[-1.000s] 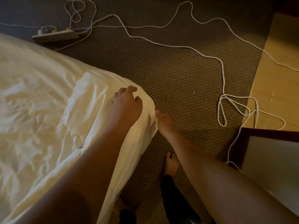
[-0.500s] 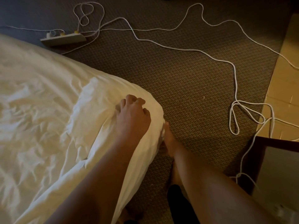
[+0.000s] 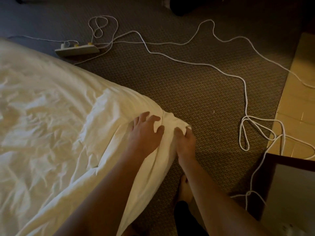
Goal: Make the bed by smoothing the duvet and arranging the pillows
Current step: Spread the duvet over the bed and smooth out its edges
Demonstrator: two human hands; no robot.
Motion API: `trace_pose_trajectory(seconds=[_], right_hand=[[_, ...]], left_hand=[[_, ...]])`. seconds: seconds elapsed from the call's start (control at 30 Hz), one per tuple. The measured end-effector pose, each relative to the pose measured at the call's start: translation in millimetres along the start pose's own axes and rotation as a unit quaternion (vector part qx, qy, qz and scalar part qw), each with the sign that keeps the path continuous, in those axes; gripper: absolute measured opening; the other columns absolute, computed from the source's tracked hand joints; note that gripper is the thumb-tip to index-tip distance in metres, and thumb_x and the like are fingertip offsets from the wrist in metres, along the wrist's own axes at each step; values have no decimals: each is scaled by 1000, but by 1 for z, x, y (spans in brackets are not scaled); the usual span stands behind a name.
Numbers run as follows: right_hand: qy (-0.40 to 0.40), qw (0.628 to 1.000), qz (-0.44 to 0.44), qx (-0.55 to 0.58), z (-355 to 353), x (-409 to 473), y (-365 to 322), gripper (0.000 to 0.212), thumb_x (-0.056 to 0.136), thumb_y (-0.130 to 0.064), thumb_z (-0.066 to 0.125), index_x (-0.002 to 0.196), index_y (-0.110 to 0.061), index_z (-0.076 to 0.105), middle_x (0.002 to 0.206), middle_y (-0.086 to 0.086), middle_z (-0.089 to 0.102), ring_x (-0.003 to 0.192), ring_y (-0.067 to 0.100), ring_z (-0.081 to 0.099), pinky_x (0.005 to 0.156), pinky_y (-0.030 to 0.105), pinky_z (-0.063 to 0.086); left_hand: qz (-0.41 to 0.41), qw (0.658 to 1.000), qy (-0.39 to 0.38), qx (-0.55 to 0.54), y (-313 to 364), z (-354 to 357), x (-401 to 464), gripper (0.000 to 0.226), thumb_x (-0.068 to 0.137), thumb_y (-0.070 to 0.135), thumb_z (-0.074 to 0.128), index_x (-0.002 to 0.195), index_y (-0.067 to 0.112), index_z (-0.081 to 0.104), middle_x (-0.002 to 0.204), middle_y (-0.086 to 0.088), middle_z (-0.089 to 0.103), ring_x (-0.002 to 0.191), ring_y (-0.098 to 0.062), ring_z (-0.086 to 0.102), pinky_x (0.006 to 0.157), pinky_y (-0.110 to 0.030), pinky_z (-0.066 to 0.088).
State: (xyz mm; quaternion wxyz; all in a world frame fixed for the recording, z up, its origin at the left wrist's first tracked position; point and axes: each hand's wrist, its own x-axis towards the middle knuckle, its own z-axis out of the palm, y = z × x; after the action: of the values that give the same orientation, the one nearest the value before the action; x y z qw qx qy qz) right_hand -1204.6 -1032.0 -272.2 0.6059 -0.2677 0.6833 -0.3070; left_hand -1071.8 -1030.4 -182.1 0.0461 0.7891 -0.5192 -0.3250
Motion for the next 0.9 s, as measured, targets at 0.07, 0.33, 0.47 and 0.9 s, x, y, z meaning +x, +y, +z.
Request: trace_pose_trajectory(seconds=[0.07, 0.33, 0.47, 0.9], right_hand=[[-52, 997, -61, -9, 2, -17, -44, 13, 92, -20, 66, 104, -16, 69, 96, 0, 74, 93, 16, 71, 84, 40, 58], [-209, 931, -215, -209, 66, -78, -221, 19, 83, -32, 74, 85, -14, 69, 81, 5, 71, 79, 23, 68, 73, 42, 56], [-237, 882, -305, -270, 111, -106, -275, 16, 88, -31, 70, 85, -15, 68, 75, -5, 66, 67, 5, 61, 57, 15, 45], [-335, 868, -213, -298, 222, -62, -279, 31, 106, -38, 36, 105, -31, 67, 111, -3, 68, 105, 17, 61, 91, 38, 48]], left_hand=[[5, 997, -31, -65, 6, -16, -12, 46, 92, 51, 55, 134, 33, 54, 146, 4, 44, 134, -19, 39, 112, -44, 34], [1, 991, 11, -133, 17, -119, -62, 100, 76, 49, 78, 153, 30, 19, 151, 2, 40, 134, -17, 43, 102, -29, 40], [12, 979, 174, -109, 13, -170, -68, 59, 91, 17, 60, 144, 27, 37, 122, -6, 65, 97, -19, 64, 76, -31, 52], [-16, 907, 271, -322, -70, -275, -16, 30, 88, 1, 44, 89, 23, 64, 79, 4, 63, 75, -11, 57, 65, -31, 43]])
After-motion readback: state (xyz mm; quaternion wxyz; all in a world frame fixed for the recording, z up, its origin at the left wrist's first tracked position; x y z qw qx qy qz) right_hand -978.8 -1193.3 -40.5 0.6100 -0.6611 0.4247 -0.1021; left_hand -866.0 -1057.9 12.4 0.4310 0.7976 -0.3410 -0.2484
